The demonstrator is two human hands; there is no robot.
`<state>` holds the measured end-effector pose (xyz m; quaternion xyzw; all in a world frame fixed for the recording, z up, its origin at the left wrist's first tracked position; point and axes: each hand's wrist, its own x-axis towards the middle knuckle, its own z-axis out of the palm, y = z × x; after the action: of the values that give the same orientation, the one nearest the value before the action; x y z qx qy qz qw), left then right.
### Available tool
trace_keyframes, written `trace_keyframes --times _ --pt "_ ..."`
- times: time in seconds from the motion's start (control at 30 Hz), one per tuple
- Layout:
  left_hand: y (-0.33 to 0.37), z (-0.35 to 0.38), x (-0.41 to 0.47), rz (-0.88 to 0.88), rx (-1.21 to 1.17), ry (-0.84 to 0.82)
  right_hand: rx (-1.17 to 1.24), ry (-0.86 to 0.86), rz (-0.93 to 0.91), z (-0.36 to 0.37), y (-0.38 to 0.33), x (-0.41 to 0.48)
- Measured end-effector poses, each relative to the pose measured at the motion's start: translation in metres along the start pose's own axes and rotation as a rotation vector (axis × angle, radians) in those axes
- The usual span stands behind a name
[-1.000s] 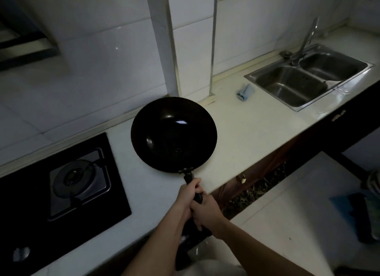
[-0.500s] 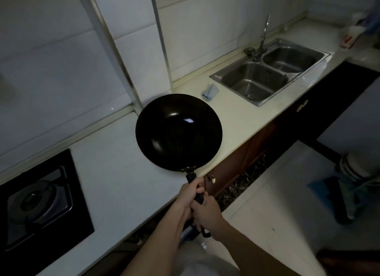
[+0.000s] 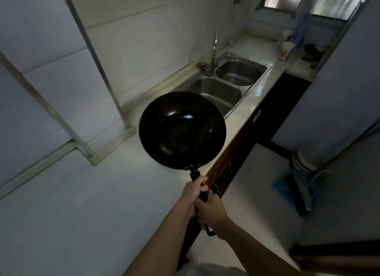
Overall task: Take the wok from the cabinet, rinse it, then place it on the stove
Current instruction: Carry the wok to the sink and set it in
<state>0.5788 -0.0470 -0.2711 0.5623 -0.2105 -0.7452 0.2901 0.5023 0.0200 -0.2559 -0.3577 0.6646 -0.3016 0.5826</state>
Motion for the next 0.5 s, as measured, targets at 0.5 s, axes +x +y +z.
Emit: trace_keyframes --times 0.5 --pt "0.049 0.118 0.100 -0.037 -0.012 0.043 0.013 0.018 0.011 -0.119 -0.030 0.114"
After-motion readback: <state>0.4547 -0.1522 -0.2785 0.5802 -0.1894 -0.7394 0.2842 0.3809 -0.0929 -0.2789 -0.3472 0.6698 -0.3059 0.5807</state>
